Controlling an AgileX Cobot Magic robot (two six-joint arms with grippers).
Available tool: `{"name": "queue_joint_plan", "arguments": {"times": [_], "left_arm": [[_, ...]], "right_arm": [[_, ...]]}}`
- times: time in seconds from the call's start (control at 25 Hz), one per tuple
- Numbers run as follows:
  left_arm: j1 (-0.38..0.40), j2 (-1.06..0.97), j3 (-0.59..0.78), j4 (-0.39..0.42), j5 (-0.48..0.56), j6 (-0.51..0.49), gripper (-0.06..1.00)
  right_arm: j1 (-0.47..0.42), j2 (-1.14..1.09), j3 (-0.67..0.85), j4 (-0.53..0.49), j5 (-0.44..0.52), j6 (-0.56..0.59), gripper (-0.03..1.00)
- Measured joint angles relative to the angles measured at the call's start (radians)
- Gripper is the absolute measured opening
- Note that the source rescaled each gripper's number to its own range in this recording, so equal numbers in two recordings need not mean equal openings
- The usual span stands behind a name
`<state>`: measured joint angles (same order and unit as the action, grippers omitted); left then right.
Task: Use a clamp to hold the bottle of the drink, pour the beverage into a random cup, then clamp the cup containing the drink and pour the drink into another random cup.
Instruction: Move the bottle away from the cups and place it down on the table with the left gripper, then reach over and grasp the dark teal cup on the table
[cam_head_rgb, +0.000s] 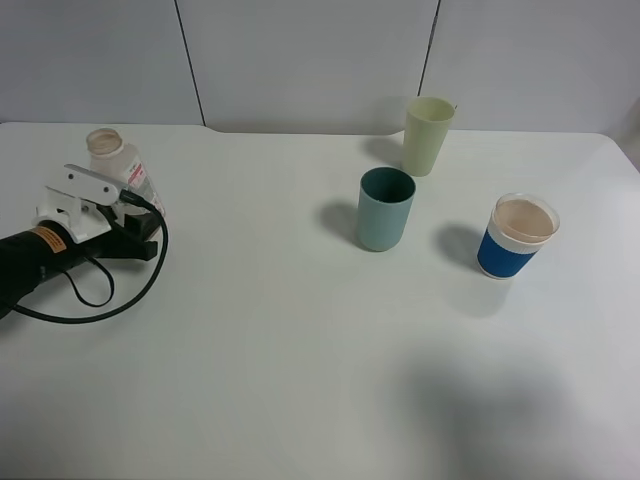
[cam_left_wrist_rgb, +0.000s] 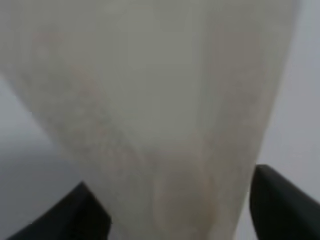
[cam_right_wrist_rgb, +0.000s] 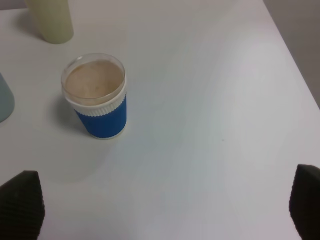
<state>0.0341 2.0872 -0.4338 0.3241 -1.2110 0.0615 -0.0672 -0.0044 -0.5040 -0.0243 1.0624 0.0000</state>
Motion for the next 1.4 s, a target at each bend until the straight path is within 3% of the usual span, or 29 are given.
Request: {"name": "queue_joint_plan", "arguments": {"times": [0.36,0.56,0.92,1.2,1.4], "left_arm": [[0.000,-0.013,0.088,-0.027,0.001,0.000,0.63],[0.000,-0.084,0.171,-0.060,0.001,0.000,0.74],[0.000,-0.413,0.337,-0.095,0.001,-0.077,0.75],[0.000,-0.648,0.381,-0.125,0.001,-0.101,0.75],[0.000,-0.861,0.383,-0.215,0.001,-0.247,0.75]], "right_arm": [[0.000,0.000,0.000,0.000,0.000,0.000,0.94],[0.000,0.000,0.000,0.000,0.000,0.000,0.94],[0.000,0.000,0.000,0.000,0.000,0.000,0.94],[0.000,0.000,0.000,0.000,0.000,0.000,0.94],[0.000,0.000,0.000,0.000,0.000,0.000,0.94]]}}
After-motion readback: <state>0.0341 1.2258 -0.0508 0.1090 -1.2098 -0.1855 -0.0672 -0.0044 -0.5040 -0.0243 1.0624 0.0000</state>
